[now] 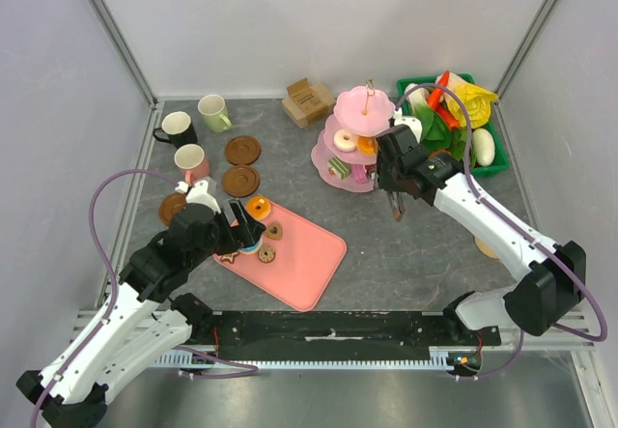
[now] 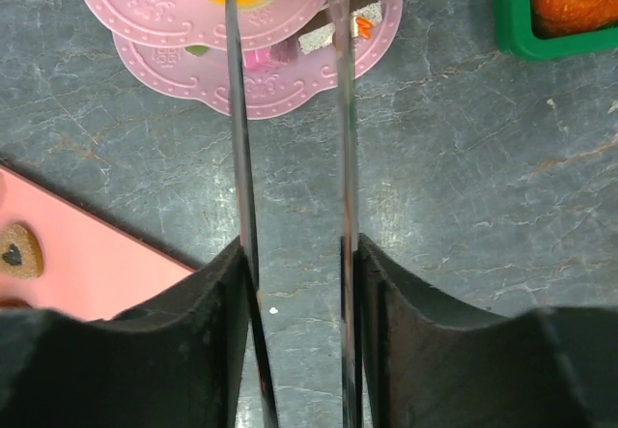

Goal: Serve the afternoon tea

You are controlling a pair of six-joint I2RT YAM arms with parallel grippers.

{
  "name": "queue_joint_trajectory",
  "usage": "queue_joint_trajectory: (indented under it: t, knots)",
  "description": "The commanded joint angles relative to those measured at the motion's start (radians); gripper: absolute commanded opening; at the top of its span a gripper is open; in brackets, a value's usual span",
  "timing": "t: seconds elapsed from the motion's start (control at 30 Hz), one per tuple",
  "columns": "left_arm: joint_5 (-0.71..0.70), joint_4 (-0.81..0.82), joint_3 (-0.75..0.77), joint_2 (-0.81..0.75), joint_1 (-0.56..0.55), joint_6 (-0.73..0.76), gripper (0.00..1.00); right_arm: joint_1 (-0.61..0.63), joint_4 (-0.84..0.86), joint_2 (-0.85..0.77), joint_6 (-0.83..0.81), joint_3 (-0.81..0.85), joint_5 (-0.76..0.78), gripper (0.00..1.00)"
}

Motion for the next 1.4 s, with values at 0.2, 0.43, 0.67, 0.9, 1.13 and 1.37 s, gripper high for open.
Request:
queue_joint_trajectory:
  t: [0.2,0.43,0.67,0.9,1.13,1.37]
  knots:
    - [0.004,0.016,0.019,-0.013,-0.002,-0.018,0.95,-0.007,0.015,-0.069,0.000,0.008,0.024,0.65]
    - [0.003,0.004,0.028,-0.014,0.000,-0.013,0.95,-0.007,-0.048,-0.187,-0.009,-0.042,-0.036,0.64]
    - [0.001,-0.004,0.011,-0.012,0.000,-0.023,0.95,-0.005,-0.062,-0.368,-0.161,-0.120,-0.446,0.63]
    - [0.006,-0.011,0.000,-0.010,0.000,-0.041,0.95,0.073,0.103,-0.367,-0.172,-0.183,-0.707,0.61]
    - [-0.009,-0.051,-0.006,-0.035,-0.002,-0.055,0.95,0.300,0.252,-0.094,-0.076,-0.105,-0.507,0.61]
    - [-0.003,-0.079,-0.010,-0.066,-0.002,-0.062,0.95,0.323,0.275,0.259,-0.011,0.083,-0.460,0.59]
